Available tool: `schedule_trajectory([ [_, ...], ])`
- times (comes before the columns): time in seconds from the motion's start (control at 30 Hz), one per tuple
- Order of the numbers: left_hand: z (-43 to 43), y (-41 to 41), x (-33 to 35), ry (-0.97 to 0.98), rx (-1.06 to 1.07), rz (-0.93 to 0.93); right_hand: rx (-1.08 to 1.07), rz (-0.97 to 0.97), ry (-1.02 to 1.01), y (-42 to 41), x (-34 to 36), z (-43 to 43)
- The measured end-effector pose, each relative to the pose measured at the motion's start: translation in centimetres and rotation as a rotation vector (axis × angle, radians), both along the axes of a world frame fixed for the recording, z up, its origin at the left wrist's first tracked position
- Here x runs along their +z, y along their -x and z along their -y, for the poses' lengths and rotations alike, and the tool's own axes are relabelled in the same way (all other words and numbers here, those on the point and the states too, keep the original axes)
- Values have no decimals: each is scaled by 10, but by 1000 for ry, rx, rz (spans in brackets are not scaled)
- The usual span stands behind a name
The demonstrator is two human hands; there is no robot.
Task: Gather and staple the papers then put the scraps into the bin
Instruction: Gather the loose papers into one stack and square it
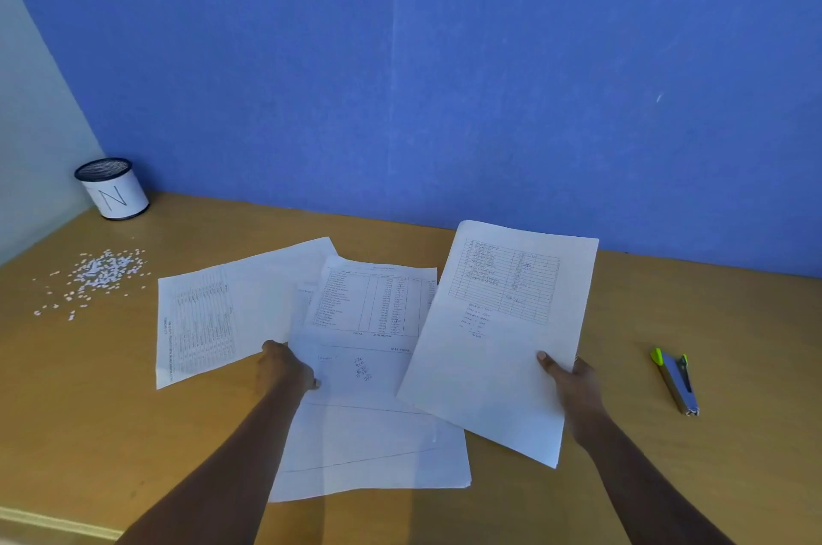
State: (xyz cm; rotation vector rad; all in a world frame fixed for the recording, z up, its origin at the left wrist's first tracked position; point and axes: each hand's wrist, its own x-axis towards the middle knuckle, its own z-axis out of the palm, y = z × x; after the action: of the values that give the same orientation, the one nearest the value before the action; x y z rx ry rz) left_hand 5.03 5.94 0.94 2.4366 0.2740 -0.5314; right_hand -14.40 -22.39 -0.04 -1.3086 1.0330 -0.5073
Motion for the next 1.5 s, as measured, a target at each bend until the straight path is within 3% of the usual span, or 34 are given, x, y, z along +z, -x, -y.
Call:
schedule_trajectory([
  [0.13,-3,-1,-4,64,-48,6,20,8,1,0,2,1],
  [0.47,-14,-10,11,772,-25,72,157,54,-137,-6,9,1],
  [0.67,0,-4,32,978,-166,-1,334,84,-229,-22,24,-4],
  [0.97,15,4,43,1065,-244,-106,249,143,-195,-38,38,-10],
  [1.27,30,13,47,1029,-385,-137,320,214,-258,-37,44,-15],
  [1.5,39,18,50,1067,-407,-160,298,228,-159,-31,47,-13],
])
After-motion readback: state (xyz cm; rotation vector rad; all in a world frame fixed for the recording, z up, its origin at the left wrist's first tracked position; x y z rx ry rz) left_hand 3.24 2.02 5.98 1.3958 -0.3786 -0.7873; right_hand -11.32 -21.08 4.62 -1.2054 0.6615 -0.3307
